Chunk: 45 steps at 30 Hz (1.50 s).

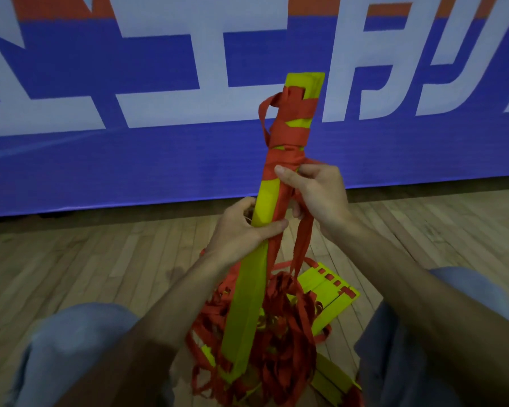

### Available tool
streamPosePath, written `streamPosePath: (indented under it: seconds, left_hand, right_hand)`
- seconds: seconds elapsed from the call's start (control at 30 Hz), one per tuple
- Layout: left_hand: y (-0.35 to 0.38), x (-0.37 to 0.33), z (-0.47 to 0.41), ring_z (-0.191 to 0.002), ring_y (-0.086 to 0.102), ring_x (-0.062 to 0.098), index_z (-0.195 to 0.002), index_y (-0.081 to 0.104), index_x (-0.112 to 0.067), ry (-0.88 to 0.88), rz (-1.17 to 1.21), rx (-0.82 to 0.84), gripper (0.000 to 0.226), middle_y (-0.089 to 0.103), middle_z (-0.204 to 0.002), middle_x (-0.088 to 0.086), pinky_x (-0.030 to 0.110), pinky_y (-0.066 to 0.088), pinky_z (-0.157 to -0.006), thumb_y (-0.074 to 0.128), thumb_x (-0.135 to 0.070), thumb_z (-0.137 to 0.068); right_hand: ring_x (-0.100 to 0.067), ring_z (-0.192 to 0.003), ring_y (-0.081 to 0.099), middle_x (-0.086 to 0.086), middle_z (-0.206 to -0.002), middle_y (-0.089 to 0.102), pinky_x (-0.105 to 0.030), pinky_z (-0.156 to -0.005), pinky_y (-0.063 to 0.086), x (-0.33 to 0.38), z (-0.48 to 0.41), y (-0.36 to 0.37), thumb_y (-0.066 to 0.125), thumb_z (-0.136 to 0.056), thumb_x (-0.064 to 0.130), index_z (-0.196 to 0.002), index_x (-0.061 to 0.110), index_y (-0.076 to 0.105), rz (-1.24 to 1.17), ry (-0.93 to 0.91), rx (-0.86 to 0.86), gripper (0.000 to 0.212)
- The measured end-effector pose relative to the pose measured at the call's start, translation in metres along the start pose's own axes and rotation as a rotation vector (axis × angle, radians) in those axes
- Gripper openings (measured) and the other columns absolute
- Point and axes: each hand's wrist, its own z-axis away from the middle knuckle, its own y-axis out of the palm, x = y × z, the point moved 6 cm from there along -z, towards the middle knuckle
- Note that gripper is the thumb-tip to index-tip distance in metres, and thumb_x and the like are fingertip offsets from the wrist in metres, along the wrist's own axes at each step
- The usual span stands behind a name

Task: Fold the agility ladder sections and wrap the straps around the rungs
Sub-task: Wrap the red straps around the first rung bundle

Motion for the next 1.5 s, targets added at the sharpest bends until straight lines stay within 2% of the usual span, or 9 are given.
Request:
streamPosePath:
  seconds: [0.2,0.43,0.5,0.77,0.97,1.17,1.33,1.43,1.5]
  left_hand:
    - [0.0,-0.007,-0.001,-0.09,0.068,0.017,-0.105,0.071,-0.013,-0.032,0.219,0.207,0.025,0.071,-0.104,0.012,0.026,0.052,-0.076,0.067,-0.029,-0.086]
    - [0.018,-0.007,0.013,-0.096,0.065,0.013,-0.123,0.059,-0.01,-0.108,0.483,0.615,0.057,0.07,-0.104,0.001,0.026,0.052,-0.081,0.077,-0.038,-0.077]
    - [0.023,-0.009,0.017,-0.096,0.066,0.011,-0.122,0.059,-0.012,-0.09,0.486,0.647,0.045,0.071,-0.104,-0.001,0.024,0.052,-0.081,0.074,-0.024,-0.082]
    - [0.036,0.001,0.013,-0.093,0.065,0.02,-0.111,0.064,-0.017,-0.097,0.525,0.489,0.036,0.07,-0.099,0.001,0.035,0.054,-0.082,0.064,-0.009,-0.076]
    - [0.018,0.011,0.005,-0.084,0.067,0.015,-0.105,0.066,-0.015,-0.085,0.282,0.187,0.029,0.07,-0.095,0.003,0.028,0.054,-0.069,0.073,-0.001,-0.08]
    - [0.006,0.021,-0.002,-0.077,0.065,0.016,-0.092,0.069,-0.018,-0.15,0.153,-0.002,0.019,0.068,-0.077,-0.007,0.034,0.052,-0.069,0.079,-0.013,-0.077]
    - [-0.001,0.016,0.001,-0.072,0.067,0.011,-0.094,0.061,-0.022,-0.081,-0.037,-0.189,0.043,0.067,-0.074,-0.01,0.033,0.054,-0.068,0.089,-0.025,-0.061]
    - [-0.001,0.015,0.002,-0.072,0.069,0.011,-0.09,0.061,-0.025,-0.044,-0.078,-0.209,0.051,0.071,-0.075,-0.008,0.039,0.058,-0.069,0.091,-0.037,-0.051]
    - [-0.002,0.015,0.003,-0.072,0.07,0.01,-0.092,0.062,-0.022,-0.042,-0.104,-0.215,0.053,0.073,-0.075,-0.008,0.042,0.058,-0.071,0.093,-0.034,-0.051]
  right_hand:
    - [-0.015,-0.031,0.038,-0.011,-0.054,0.049,-0.023,-0.035,0.028,0.009,-0.001,-0.007,0.063,-0.092,0.02,-0.07,0.003,0.063,-0.199,-0.008,0.091,0.028]
    - [-0.008,-0.033,0.034,0.006,-0.048,0.052,-0.025,-0.04,0.02,0.022,-0.003,-0.007,0.05,-0.094,0.023,-0.059,0.02,0.066,-0.385,-0.073,0.295,0.039]
    - [-0.007,-0.033,0.037,0.006,-0.048,0.053,-0.024,-0.04,0.023,0.021,-0.002,-0.01,0.049,-0.091,0.025,-0.057,0.022,0.067,-0.407,-0.07,0.308,0.039]
    - [-0.007,-0.036,0.037,0.005,-0.048,0.053,-0.018,-0.037,0.028,0.013,-0.004,-0.007,0.049,-0.087,0.026,-0.062,0.02,0.071,-0.383,-0.077,0.289,0.033]
    - [-0.009,-0.041,0.051,0.004,-0.052,0.059,-0.02,-0.044,0.043,0.007,-0.008,-0.004,0.043,-0.104,0.025,-0.077,0.013,0.063,-0.039,-0.055,0.304,0.036]
    - [-0.025,-0.041,0.059,-0.031,-0.076,0.063,-0.029,-0.043,0.049,-0.008,-0.009,-0.004,0.035,-0.104,0.039,-0.091,0.004,0.064,0.094,0.056,0.297,0.048]
    - [-0.034,-0.056,0.068,-0.013,-0.069,0.067,-0.04,-0.054,0.056,-0.012,-0.002,0.007,0.055,-0.095,0.047,-0.088,0.013,0.063,0.186,0.068,0.291,0.036]
    - [-0.022,-0.078,0.07,-0.003,-0.081,0.072,-0.041,-0.073,0.058,-0.015,-0.003,0.012,0.067,-0.086,0.049,-0.084,0.022,0.069,0.271,0.007,0.15,0.027]
    - [-0.018,-0.074,0.07,0.001,-0.078,0.071,-0.036,-0.069,0.058,-0.014,-0.003,0.013,0.07,-0.084,0.047,-0.079,0.026,0.069,0.288,0.008,0.125,0.022]
